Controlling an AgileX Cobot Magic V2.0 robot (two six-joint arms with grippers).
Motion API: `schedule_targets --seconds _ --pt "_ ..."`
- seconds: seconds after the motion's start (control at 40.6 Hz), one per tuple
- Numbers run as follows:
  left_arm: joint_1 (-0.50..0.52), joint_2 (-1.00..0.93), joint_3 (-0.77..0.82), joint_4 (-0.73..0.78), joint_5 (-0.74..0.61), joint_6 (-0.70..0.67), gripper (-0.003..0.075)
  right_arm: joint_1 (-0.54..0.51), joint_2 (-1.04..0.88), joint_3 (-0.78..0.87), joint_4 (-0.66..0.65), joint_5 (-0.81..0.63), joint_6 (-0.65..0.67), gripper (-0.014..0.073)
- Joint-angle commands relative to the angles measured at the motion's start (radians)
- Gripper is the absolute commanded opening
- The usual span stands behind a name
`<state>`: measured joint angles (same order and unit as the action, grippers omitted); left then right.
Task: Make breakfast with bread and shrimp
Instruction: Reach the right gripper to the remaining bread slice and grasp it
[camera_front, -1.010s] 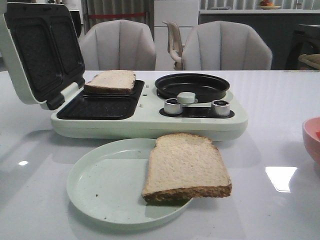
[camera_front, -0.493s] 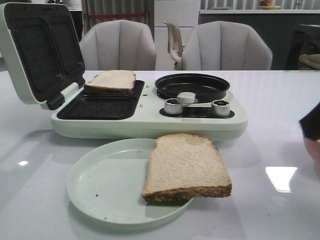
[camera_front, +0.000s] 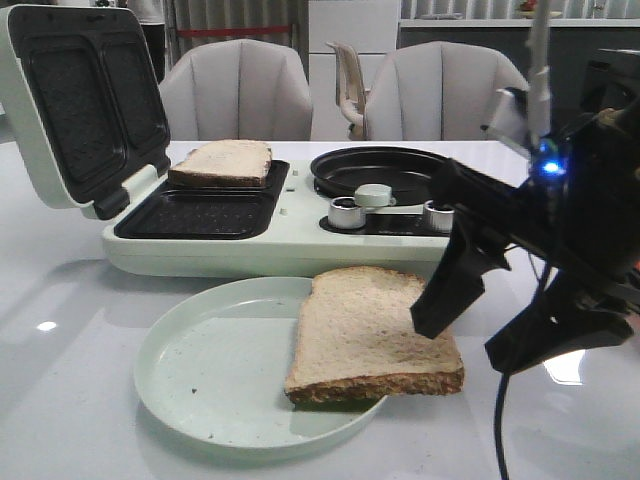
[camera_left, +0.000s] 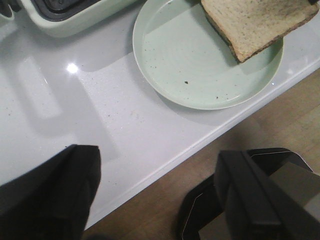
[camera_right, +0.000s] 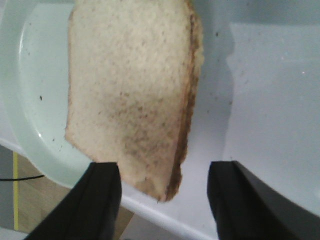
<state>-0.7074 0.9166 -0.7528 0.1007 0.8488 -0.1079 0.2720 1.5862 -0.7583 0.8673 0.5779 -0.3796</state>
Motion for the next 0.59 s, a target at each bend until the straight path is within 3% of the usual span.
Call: schedule_targets --seconds 0.0,0.172,0.419,0.567 --pt "-0.007 -0.010 -0.034 0.001 -0.046 0.002 0.0529 0.000 0.028 -0.074 0.035 -0.002 -0.015 0.0495" --pt "-0.007 -0.010 -0.034 0.003 -0.046 0.002 0.0529 0.000 0.094 -0.134 0.035 0.015 -0.024 0.0465" --pt "-0.007 -0.010 -0.034 0.005 -0.046 0.002 0.0529 0.000 0.101 -0.146 0.035 0.025 -0.044 0.0196" --pt "-0.007 -0.010 -0.034 0.008 -0.046 0.002 0.0529 0.000 0.101 -0.146 0.035 0.025 -0.050 0.0107"
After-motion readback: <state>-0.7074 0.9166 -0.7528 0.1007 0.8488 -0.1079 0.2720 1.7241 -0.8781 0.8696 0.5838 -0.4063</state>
